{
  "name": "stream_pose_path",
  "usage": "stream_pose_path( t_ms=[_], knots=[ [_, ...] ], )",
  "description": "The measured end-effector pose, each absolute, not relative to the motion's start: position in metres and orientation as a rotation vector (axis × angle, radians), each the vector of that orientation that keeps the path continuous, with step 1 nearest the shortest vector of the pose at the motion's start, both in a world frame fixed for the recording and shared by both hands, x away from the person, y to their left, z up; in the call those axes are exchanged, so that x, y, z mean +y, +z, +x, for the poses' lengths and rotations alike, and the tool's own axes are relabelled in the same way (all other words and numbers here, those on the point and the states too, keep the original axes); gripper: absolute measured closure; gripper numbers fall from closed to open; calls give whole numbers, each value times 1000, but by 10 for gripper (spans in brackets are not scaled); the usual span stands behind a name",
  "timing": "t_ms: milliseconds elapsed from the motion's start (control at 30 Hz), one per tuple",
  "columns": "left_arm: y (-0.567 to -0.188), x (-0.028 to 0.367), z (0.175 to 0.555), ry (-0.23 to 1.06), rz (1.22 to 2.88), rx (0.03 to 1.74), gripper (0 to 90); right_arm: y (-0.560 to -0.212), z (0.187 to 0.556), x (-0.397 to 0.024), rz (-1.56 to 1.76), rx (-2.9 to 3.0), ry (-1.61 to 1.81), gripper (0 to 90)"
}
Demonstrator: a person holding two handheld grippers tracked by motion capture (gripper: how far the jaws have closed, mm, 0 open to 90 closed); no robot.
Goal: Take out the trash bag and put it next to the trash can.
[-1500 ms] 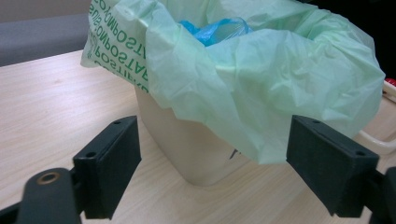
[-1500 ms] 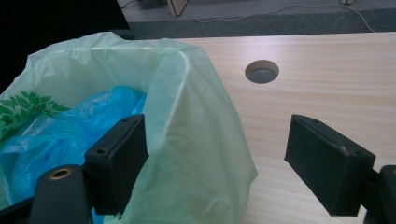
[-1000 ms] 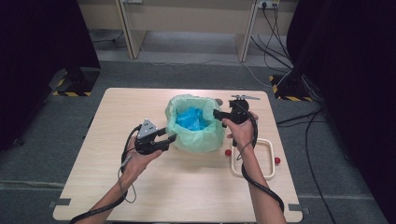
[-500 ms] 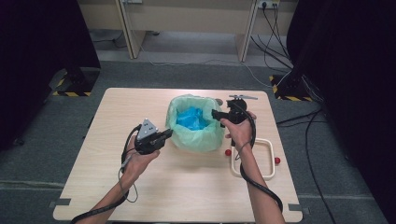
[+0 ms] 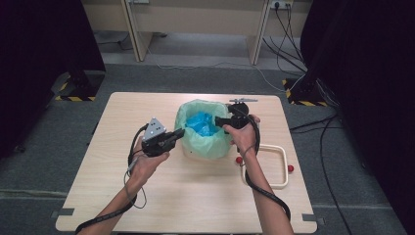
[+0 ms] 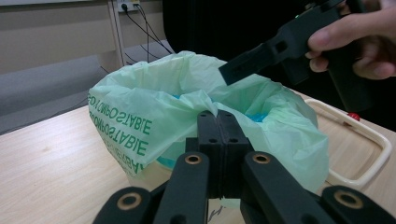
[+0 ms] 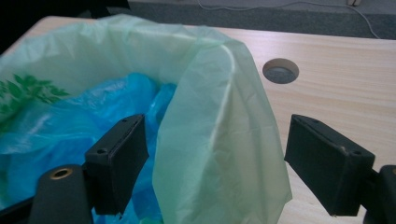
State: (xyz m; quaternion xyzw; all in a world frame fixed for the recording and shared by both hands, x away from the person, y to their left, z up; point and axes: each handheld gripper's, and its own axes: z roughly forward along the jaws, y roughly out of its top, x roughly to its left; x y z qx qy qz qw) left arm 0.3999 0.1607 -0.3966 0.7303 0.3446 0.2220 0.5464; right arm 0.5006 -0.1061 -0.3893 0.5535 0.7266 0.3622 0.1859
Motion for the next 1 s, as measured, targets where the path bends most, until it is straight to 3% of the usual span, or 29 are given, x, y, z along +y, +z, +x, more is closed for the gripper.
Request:
stream_pose_path(
  t_ms=[100,233,400,1000],
  knots=[
    [-398,162,400,516,1734,818,896,-393,503,-104,1529,2067,965,329],
    [-400,165,401,503,1731,827,895,-396,504,-102,1480,2101,934,545],
    [-400,167,402,498,1730,833,894,-392,501,-99,1388,2103,938,724],
    [-394,169,402,497,1724,831,894,-369,498,-95,1276,2047,940,887]
  ],
)
